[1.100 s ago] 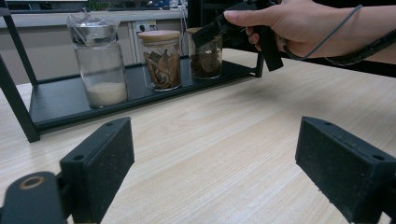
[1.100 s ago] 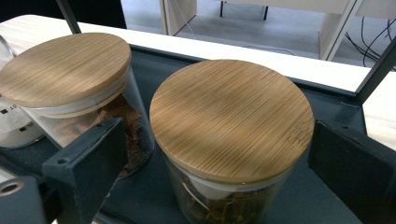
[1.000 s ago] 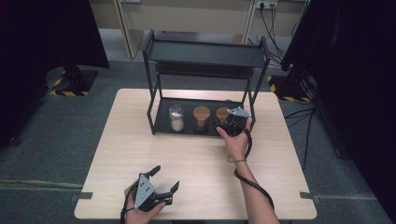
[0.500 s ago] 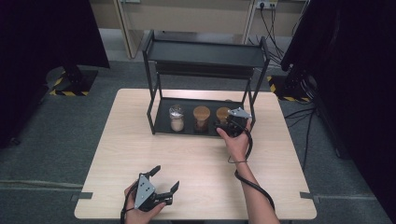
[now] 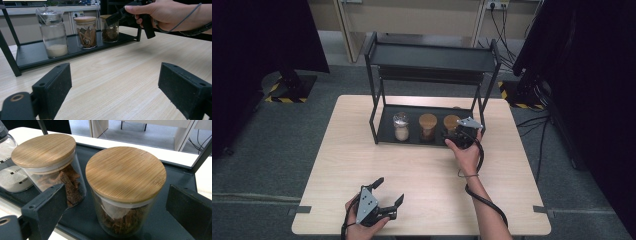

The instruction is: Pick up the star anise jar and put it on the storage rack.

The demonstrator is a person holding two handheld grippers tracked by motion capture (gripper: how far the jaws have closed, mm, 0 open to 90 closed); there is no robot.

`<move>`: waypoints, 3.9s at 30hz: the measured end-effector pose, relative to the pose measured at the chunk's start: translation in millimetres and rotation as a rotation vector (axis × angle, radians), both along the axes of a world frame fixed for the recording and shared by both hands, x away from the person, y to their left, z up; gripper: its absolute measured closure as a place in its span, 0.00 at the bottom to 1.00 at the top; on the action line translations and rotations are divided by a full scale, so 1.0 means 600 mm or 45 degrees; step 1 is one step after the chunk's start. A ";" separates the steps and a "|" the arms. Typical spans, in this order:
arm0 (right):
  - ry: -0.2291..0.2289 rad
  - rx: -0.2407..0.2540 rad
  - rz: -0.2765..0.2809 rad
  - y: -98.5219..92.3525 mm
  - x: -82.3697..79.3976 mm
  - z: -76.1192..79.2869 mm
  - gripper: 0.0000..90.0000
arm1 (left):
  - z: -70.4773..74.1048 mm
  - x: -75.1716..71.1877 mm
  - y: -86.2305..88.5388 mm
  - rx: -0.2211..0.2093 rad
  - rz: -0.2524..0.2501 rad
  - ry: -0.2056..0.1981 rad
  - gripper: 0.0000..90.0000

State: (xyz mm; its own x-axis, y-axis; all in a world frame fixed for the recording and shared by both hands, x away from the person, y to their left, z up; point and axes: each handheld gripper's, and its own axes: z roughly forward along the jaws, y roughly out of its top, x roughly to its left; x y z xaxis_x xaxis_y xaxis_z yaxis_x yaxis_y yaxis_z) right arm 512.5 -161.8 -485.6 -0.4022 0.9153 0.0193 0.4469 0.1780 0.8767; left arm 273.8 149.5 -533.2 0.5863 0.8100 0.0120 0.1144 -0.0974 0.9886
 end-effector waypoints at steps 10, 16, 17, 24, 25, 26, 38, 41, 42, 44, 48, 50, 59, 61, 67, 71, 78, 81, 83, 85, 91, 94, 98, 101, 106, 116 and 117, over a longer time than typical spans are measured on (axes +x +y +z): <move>0.000 -0.002 0.021 -0.003 -0.009 0.004 0.04 | 0.000 0.000 0.000 0.003 0.001 -0.001 0.12; 0.000 -0.008 0.037 -0.003 -0.017 0.005 0.04 | 0.000 0.000 0.000 0.001 0.001 -0.001 0.12; 0.000 -0.008 0.037 -0.003 -0.018 0.005 0.04 | 0.000 0.000 0.000 0.001 0.001 -0.001 0.12; 0.002 0.004 0.044 -0.005 -0.025 0.005 0.04 | 0.000 0.000 0.000 0.001 0.001 -0.001 0.12; 0.000 0.002 0.045 -0.005 -0.026 0.005 0.04 | 0.000 0.000 0.000 0.000 0.001 -0.001 0.12; 0.000 0.002 0.047 -0.005 -0.027 0.005 0.04 | 0.000 0.000 0.000 0.000 0.002 -0.001 0.12; -0.007 0.002 0.072 -0.004 -0.040 0.007 0.04 | 0.000 0.000 0.000 0.000 0.002 -0.001 0.12; -0.013 0.000 0.080 -0.003 -0.044 0.009 0.04 | 0.000 0.000 0.000 0.000 0.001 0.000 0.12; -0.015 -0.001 0.082 -0.003 -0.045 0.010 0.04 | 0.000 0.000 0.000 0.000 0.001 0.000 0.12; -0.017 0.003 0.083 -0.003 -0.048 0.011 0.04 | 0.000 0.000 0.000 -0.001 0.002 -0.001 0.12; -0.019 -0.001 0.093 -0.003 -0.052 0.012 0.04 | 0.000 0.000 0.000 0.000 0.002 -0.002 0.12; -0.017 0.001 0.097 -0.003 -0.055 0.012 0.04 | 0.000 0.000 0.000 -0.001 0.002 -0.002 0.12; -0.019 0.003 0.109 -0.009 -0.067 0.014 0.04 | 0.000 0.000 0.000 0.000 0.002 -0.001 0.12; -0.020 0.006 0.111 -0.011 -0.070 0.014 0.04 | 0.000 0.000 0.000 -0.002 0.003 -0.002 0.12; -0.022 0.013 0.119 -0.017 -0.081 0.017 0.04 | 0.000 0.000 0.000 0.000 0.003 -0.004 0.12; -0.025 0.012 0.128 -0.020 -0.089 0.016 0.04 | 0.000 0.000 0.000 -0.002 0.003 -0.002 0.12; -0.031 0.013 0.140 -0.025 -0.099 0.019 0.04 | 0.000 0.000 0.000 -0.002 0.003 -0.003 0.12; -0.035 0.015 0.144 -0.026 -0.104 0.019 0.04 | 0.000 0.000 0.000 -0.002 0.004 -0.003 0.12; -0.036 0.015 0.148 -0.026 -0.106 0.019 0.04 | 0.000 -0.001 0.000 0.000 0.004 -0.005 0.12; -0.036 0.012 0.154 -0.026 -0.109 0.018 0.04 | 0.000 -0.001 0.000 -0.001 0.004 -0.005 0.12; -0.036 0.011 0.169 -0.027 -0.119 0.016 0.04 | 0.000 -0.001 0.000 -0.002 0.004 -0.004 0.12; -0.036 0.016 0.171 -0.028 -0.124 0.017 0.04 | 0.000 -0.001 0.000 -0.002 0.004 -0.005 0.12; -0.036 0.019 0.175 -0.032 -0.130 0.017 0.04 | 0.000 -0.001 0.000 -0.001 0.005 -0.006 0.12; -0.036 0.025 0.173 -0.035 -0.134 0.018 0.04 | 0.000 -0.001 0.000 0.000 0.005 -0.007 0.12; -0.038 0.027 0.172 -0.041 -0.140 0.017 0.04 | 0.000 -0.001 0.000 0.001 0.005 -0.006 0.12; -0.040 0.031 0.177 -0.052 -0.153 0.015 0.04 | 0.000 -0.001 0.000 -0.003 0.005 -0.004 0.12; -0.040 0.031 0.176 -0.053 -0.154 0.015 0.04 | 0.000 -0.001 -0.001 -0.001 0.005 -0.004 0.12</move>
